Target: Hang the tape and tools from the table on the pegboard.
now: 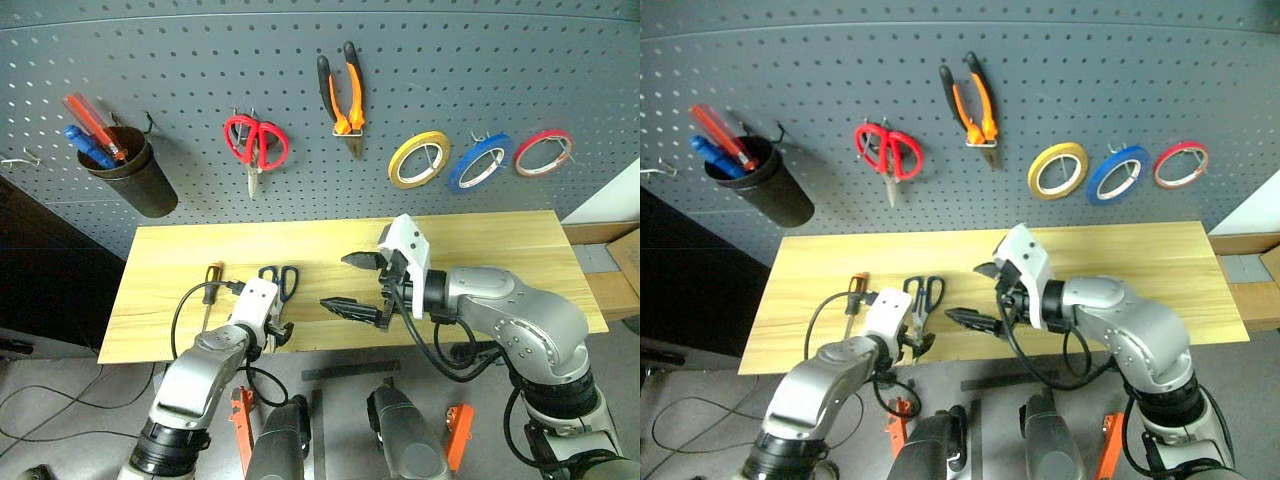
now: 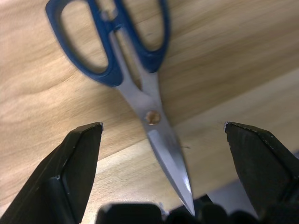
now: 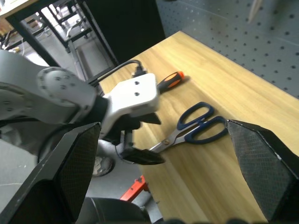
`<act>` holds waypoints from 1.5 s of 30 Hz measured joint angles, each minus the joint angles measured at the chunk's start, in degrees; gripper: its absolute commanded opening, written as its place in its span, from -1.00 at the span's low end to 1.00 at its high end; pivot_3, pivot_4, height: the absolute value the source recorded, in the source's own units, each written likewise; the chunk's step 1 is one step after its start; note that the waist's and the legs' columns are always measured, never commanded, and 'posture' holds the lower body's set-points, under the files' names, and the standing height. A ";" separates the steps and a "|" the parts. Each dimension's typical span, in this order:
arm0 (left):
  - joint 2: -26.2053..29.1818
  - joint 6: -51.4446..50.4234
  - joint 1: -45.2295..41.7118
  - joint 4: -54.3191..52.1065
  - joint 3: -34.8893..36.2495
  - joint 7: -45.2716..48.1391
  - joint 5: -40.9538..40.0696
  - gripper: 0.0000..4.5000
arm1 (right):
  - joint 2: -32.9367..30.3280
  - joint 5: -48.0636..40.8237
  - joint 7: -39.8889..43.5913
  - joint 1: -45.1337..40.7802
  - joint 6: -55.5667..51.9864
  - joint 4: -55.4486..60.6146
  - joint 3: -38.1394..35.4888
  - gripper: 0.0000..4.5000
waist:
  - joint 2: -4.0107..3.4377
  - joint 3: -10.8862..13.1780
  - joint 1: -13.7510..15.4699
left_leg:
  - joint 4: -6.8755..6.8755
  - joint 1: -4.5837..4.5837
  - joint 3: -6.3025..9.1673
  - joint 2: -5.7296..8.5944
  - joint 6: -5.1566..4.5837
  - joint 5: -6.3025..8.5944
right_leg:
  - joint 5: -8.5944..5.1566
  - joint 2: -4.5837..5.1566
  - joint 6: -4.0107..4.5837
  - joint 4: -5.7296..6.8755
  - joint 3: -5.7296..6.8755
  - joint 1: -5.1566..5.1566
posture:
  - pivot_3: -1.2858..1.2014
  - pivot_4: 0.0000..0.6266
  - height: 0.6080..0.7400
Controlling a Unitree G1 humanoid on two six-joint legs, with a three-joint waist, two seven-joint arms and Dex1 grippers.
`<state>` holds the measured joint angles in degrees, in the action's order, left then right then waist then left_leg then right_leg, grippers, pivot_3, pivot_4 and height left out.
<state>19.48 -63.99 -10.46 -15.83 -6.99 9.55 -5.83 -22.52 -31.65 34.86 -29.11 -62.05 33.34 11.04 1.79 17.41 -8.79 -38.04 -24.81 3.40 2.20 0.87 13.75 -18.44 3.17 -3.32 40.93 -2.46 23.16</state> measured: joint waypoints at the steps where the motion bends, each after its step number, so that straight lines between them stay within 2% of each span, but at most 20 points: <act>1: -0.68 0.21 -0.41 1.18 0.06 -0.71 0.52 1.00 | -0.13 0.00 -0.03 0.03 0.01 0.02 0.10 0.98 | 0.02 0.01 0.00 | 0.00 0.00 0.00 0.00 0.00 0.00 | 0.00 0.00 0.00 0.00 0.01 0.00 | -0.17 0.00 1.00; 12: -5.97 2.85 -4.39 7.66 0.22 -4.56 2.61 1.00 | -1.25 -1.17 -1.02 0.61 -0.16 0.26 0.24 0.98 | 0.08 0.04 -0.10 | 0.00 0.00 0.00 -0.01 0.00 0.00 | 0.00 0.00 0.00 0.00 0.02 -0.01 | -0.19 0.02 1.00; 15: -6.83 2.73 -4.32 7.66 0.61 -5.25 2.73 0.75 | -1.61 -1.48 -1.24 0.76 -0.32 0.29 0.20 1.00 | 0.08 0.04 -0.12 | 0.00 0.00 0.00 -0.01 0.00 0.00 | 0.00 0.00 0.00 -0.02 0.01 -0.03 | -0.19 0.02 1.00; 24: -7.39 3.39 -3.18 7.53 4.50 -4.70 1.76 -0.57 | -5.24 -2.97 -1.25 1.04 -0.70 0.30 -1.94 1.00 | 0.10 0.05 -0.60 | 0.00 -0.01 0.00 -0.01 0.00 0.00 | 0.00 0.00 0.00 -0.04 0.02 -0.03 | -0.19 0.00 1.00; 26: -7.18 3.73 -3.20 7.48 5.31 -4.12 1.57 -0.72 | -6.67 -2.99 -1.24 1.05 -0.65 0.30 -2.83 1.00 | 0.10 0.05 -0.60 | 0.00 -0.01 -0.01 0.00 0.00 0.00 | 0.00 0.00 0.00 -0.06 0.02 -0.04 | -0.19 0.00 1.00; 31: -6.65 4.40 -2.55 7.34 6.47 -2.70 0.95 -0.72 | -9.89 -2.96 -1.17 1.76 0.34 0.32 -4.92 1.00 | 0.11 0.06 -0.64 | 0.01 -0.02 -0.01 -0.01 -0.01 0.00 | 0.00 0.00 0.00 -0.07 0.01 -0.04 | -0.20 -0.01 1.00; 37: -2.86 8.52 0.15 4.12 7.29 2.45 -0.79 -0.82 | -13.14 -2.40 -1.17 3.39 3.40 1.07 -7.93 1.00 | 0.12 0.06 -0.69 | 0.02 -0.03 -0.02 -0.01 -0.01 0.00 | 0.00 0.00 0.00 -0.09 0.00 -0.04 | -0.20 -0.03 1.00; 45: 1.04 30.03 5.74 -8.38 8.82 11.75 -3.36 -0.82 | -18.44 3.16 1.87 4.66 16.07 2.28 -10.08 1.00 | 0.13 0.06 -0.61 | 0.07 -0.06 -0.05 -0.03 -0.01 0.01 | 0.00 0.03 0.00 -0.25 -0.02 -0.05 | -0.19 -0.06 1.00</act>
<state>20.51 -33.96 -4.72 -24.21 1.83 21.29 -9.19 -40.96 -28.49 36.72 -24.45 -45.98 35.63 0.96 1.91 17.47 -9.40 -37.97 -24.86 3.35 2.17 0.86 13.76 -18.44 3.20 -3.32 40.68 -2.48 23.11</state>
